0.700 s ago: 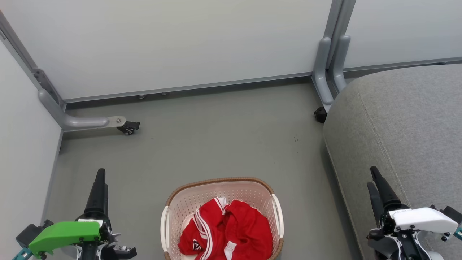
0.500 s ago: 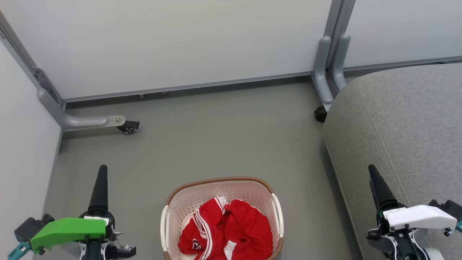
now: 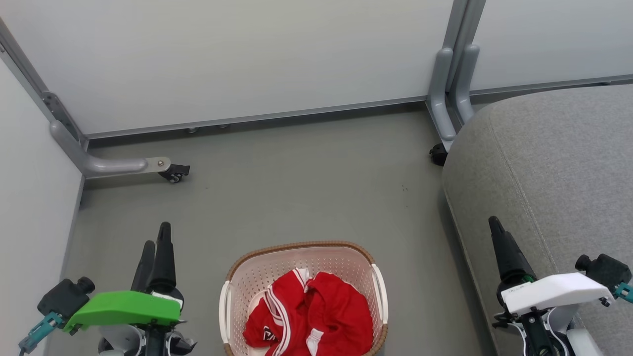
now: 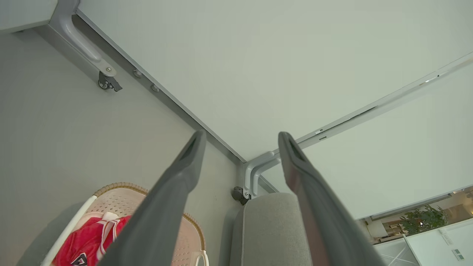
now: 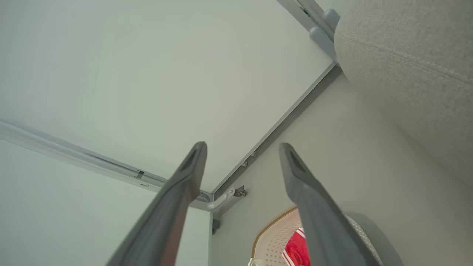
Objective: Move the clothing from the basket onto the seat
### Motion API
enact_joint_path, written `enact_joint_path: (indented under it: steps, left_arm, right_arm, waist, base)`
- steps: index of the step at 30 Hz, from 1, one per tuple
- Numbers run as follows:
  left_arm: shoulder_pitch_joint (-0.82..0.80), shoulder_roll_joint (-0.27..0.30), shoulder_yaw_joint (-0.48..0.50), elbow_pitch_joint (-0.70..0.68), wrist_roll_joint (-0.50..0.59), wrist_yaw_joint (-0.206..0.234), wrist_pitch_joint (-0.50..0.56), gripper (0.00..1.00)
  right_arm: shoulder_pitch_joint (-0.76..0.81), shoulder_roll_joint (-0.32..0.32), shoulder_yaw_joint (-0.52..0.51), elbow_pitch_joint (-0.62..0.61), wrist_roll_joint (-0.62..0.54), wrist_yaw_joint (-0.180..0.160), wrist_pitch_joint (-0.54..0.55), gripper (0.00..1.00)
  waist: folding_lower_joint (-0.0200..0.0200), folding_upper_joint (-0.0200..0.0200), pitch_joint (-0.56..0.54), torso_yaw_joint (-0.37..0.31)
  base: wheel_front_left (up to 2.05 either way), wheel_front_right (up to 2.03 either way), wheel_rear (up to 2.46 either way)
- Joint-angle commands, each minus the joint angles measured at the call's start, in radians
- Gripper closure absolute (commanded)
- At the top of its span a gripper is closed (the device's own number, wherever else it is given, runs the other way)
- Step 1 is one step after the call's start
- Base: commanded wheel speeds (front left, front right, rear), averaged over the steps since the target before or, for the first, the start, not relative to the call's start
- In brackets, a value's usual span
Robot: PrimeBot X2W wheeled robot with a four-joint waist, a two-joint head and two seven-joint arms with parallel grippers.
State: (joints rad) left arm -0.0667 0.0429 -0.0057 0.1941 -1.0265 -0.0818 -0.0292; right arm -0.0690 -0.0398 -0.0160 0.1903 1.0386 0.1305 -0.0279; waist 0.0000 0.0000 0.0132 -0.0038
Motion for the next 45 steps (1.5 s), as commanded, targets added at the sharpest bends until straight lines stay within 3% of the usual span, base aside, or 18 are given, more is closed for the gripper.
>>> enact_joint_path:
  steps: [1,5,29,45]
  left_arm:
    - [0.0,0.007,-0.009,-0.02,0.046,0.004,-0.012,0.0]
    - [0.005,0.007,-0.032,-0.029,0.137,0.013,-0.034,0.0]
    - [0.034,0.008,-0.081,-0.062,0.414,0.044,-0.104,0.0]
    - [0.059,0.009,-0.11,-0.08,0.598,0.04,-0.145,0.0]
  right_arm:
    - [-0.001,-0.008,0.007,-0.022,-0.039,0.0,-0.013,0.0]
    - [0.003,-0.008,0.023,-0.036,-0.127,0.0,-0.035,0.0]
    - [0.033,-0.01,0.065,-0.083,-0.402,0.0,-0.105,0.0]
    - [0.054,-0.011,0.104,-0.098,-0.579,0.0,-0.146,0.0]
  waist:
    - [0.0,0.0,0.0,0.0]
    - [0.0,0.0,0.002,0.001]
    - [0.0,0.0,-0.008,0.002]
    - [0.0,0.0,-0.013,0.001]
  base:
    - [0.0,0.0,0.0]
    - [0.0,0.0,0.0]
    - [0.0,0.0,0.0]
    - [0.0,0.0,0.0]
